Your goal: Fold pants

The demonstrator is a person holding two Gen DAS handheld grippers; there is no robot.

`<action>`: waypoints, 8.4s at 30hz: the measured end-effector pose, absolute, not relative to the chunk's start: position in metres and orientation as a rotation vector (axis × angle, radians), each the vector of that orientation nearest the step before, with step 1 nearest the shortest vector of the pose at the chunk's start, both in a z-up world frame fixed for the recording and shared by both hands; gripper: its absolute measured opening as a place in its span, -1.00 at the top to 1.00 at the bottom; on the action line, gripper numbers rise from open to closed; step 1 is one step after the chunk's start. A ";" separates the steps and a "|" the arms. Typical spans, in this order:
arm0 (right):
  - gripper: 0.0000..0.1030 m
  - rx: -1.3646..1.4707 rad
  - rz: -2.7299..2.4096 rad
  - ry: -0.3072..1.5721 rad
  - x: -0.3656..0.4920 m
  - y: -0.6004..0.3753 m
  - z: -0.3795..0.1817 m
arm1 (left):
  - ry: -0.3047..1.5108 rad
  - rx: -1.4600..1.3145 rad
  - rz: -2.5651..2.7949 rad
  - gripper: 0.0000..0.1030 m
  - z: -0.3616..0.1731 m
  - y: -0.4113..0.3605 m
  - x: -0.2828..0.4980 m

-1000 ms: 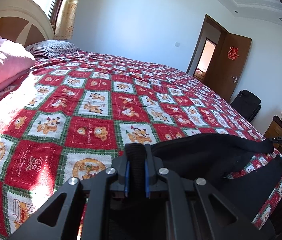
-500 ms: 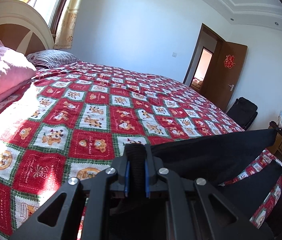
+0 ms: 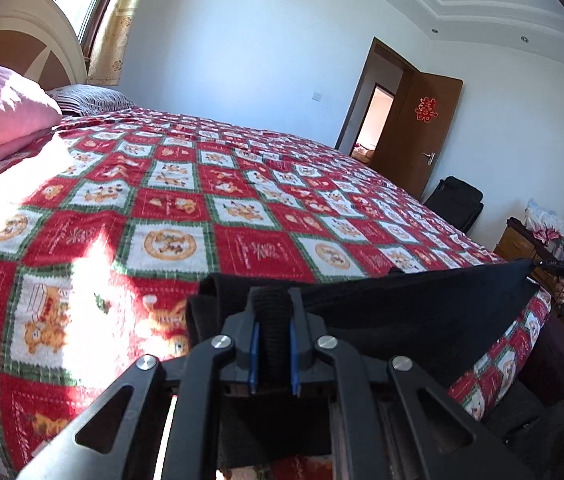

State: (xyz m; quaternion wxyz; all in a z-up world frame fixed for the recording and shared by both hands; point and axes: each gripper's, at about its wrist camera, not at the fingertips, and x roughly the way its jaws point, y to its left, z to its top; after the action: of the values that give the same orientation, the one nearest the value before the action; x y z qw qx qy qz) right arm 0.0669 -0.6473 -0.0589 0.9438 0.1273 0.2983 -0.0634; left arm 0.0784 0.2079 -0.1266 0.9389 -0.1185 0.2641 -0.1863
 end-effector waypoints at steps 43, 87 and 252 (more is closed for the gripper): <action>-0.10 -0.096 0.545 0.768 0.093 -0.274 -0.095 | 0.668 -0.364 -0.207 -0.09 -0.149 0.232 0.094; -0.10 0.067 0.532 0.889 0.098 -0.250 -0.146 | 0.573 -0.354 -0.121 -0.03 -0.126 0.225 0.077; 0.33 0.388 -0.465 0.695 0.012 -0.638 -0.082 | 0.584 -0.118 0.044 -1.00 -0.174 0.151 0.082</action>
State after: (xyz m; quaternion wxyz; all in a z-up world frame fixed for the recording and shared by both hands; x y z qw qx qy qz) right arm 0.0118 -0.6377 -0.0821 0.8957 0.1870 0.3353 -0.2242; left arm 0.0825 0.1510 -0.1743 0.9557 -0.0582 0.2876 0.0218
